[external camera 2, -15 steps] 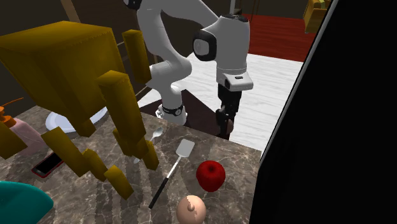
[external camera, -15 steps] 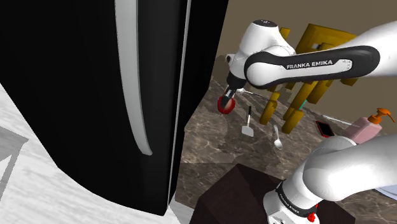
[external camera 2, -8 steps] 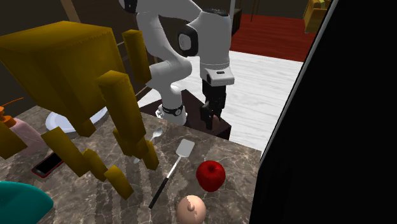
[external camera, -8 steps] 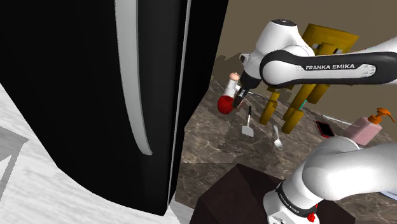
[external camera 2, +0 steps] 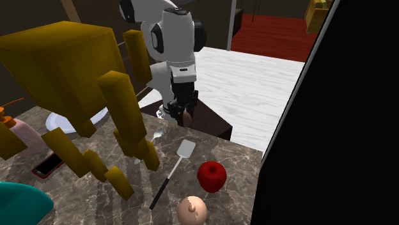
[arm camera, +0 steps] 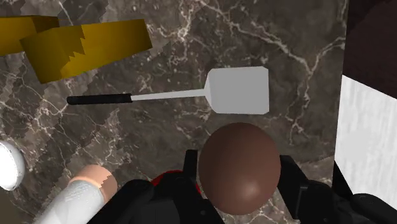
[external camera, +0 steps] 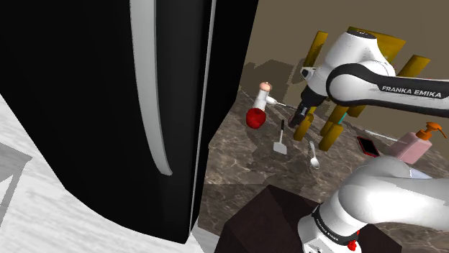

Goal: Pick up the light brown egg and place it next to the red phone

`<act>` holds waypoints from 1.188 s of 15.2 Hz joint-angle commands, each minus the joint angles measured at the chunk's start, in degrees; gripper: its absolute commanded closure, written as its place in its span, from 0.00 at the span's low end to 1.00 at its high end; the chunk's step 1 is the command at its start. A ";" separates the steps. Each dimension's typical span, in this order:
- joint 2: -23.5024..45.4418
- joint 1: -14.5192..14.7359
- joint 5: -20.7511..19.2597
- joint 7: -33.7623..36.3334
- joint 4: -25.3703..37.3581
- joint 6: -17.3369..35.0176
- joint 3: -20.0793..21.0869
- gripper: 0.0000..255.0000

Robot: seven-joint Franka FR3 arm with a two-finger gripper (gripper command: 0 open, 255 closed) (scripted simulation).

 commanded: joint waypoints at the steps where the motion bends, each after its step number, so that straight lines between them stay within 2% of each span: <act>1: -2.99 -2.00 -1.73 -3.10 -0.83 -1.89 -2.56 1.00; 9: -12.48 -11.23 -9.71 -15.99 -2.47 -8.47 -13.57 1.00; 14: -14.44 -16.50 -15.14 -24.33 -0.73 -11.10 -21.16 1.00; 18: -14.03 -19.52 -19.25 -30.71 2.08 -12.28 -27.27 1.00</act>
